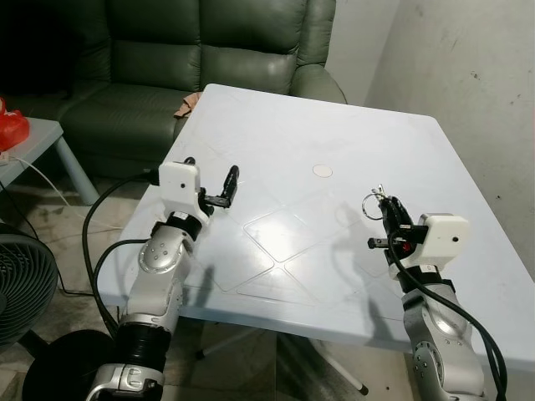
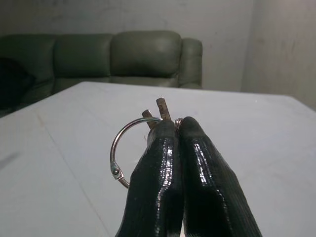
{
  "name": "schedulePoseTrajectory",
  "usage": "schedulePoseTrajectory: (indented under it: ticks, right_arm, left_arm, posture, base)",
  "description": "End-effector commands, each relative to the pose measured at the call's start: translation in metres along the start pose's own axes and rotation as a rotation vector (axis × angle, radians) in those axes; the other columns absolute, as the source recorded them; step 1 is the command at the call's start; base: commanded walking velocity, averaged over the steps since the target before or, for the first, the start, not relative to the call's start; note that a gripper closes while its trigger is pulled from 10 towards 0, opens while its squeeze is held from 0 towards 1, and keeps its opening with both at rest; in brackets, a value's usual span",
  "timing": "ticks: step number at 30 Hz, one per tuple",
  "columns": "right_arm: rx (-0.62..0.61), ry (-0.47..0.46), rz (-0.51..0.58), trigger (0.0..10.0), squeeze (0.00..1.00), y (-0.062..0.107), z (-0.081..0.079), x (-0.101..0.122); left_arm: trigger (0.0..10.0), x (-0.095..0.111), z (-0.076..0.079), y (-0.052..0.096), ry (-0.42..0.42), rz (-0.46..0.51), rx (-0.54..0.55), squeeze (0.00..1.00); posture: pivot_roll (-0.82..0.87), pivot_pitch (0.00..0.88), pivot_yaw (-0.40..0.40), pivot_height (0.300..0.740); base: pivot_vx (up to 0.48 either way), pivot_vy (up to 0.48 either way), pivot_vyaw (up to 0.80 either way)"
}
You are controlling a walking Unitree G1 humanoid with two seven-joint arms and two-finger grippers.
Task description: Hang keys on a hook
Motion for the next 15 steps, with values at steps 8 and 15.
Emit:
schedulePoseTrajectory:
  ticks: [8,15]
  right_arm:
    - [-0.020,-0.008,-0.022,10.0,0.00,-0.002,-0.004,-0.003]
    - [-0.028,0.012,-0.034,10.0,0.00,-0.002,-0.003,-0.006]
  left_arm:
    - [10.0,0.006,-0.005,-0.004,0.010,0.014,0.001,0.00]
    - [10.0,0.007,-0.008,-0.010,0.002,0.011,0.003,0.00]
  posture:
    - [-0.03,0.000,-0.054,0.711]
    - [-0.04,0.000,-0.040,0.711]
  base:
    - [0.000,0.000,-0.68]
    - [0.000,0.000,-0.71]
Point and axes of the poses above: a point about 5 cm out from each wrist's last joint towards the gripper, its own y axis pointing back from the gripper into the wrist, its own x axis along the axis of the wrist's last joint, z = x × y, the point moved 6 cm from there along -y, pointing out of the wrist towards the gripper, and after that the axes turned 6 degrees about -y, right-handed, at the moved point
